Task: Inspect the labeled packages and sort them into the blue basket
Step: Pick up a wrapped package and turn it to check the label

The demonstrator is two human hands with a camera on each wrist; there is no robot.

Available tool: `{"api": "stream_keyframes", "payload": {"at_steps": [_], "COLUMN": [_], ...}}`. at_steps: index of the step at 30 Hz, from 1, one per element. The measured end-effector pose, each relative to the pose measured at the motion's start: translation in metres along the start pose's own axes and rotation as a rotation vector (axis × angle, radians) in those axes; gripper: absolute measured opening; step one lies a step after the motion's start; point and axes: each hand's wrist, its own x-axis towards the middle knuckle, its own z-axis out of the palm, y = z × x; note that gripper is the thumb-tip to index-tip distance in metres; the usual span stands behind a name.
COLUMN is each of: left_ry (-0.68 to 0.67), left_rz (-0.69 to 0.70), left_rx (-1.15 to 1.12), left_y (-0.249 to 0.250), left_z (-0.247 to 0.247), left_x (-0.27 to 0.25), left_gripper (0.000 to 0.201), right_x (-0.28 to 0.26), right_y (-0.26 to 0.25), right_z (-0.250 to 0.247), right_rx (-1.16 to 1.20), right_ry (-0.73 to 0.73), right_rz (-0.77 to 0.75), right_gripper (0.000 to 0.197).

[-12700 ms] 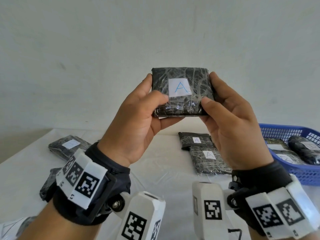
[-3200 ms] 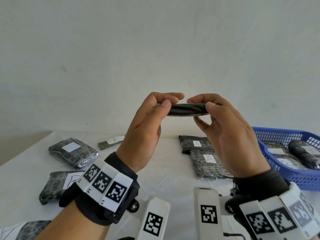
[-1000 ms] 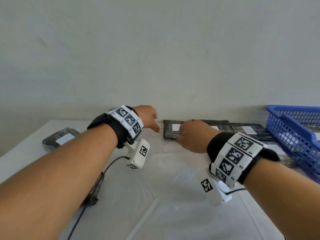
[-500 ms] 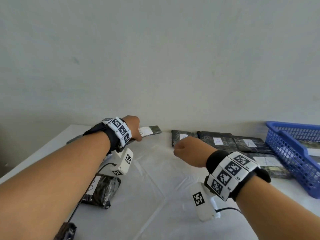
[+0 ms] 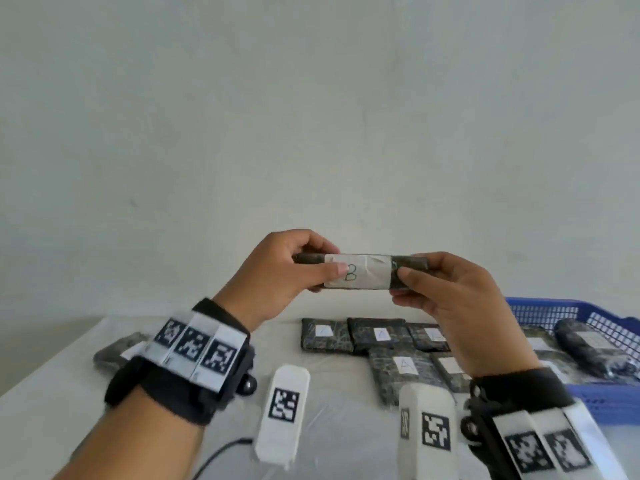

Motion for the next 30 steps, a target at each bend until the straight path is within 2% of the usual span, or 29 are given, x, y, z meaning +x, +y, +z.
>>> {"api": "stream_keyframes", "payload": {"at_steps": [4, 7, 9, 12, 15, 19, 24, 30], "left_ry": [0.067, 0.057, 0.063, 0.111, 0.138, 0.171, 0.123, 0.107], "left_rz": [-0.082, -0.105, -0.07, -0.021, -0.017, 0.025, 0.047, 0.084], "left_rx": [-0.387, -0.476, -0.441, -0.357, -0.3, -0.226, -0.181, -0.17], "left_y": [-0.013, -0.017, -0.016, -0.013, -0.015, -0.018, -0.019, -0.019], "left_z": [0.026, 0.032, 0.033, 0.032, 0.032, 0.034, 0.033, 0.04], "left_x": [-0.022, -0.031, -0.035, -0.04, -0.043, -0.045, -0.044, -0.046], "left_gripper": [0.017, 0.025, 0.023, 0.013, 0.009, 0.008, 0.018, 0.018], "right_x": [-0.017, -0.021, -0.022, -0.024, -0.027, -0.034, -0.036, -0.036], "right_y": [-0.002, -0.005, -0.006, -0.002, 0.0, -0.001, -0.002, -0.004], "right_z": [-0.007, -0.007, -0.003, 0.008, 0.016, 0.026, 0.028, 0.025], "right_rx": [0.036, -0.065, -0.187, -0.383, -0.49, -0.55, -0.559, -0.531], "right_ry": [0.013, -0.041, -0.026, 0.065, 0.119, 0.093, 0.162, 0.18], "right_rz": [0.064, 0.035, -0.029, -0.13, -0.193, -0.163, -0.196, -0.228], "right_gripper": [0.003, 0.02, 0.028, 0.022, 0.025, 0.044, 0.048, 0.052]}}
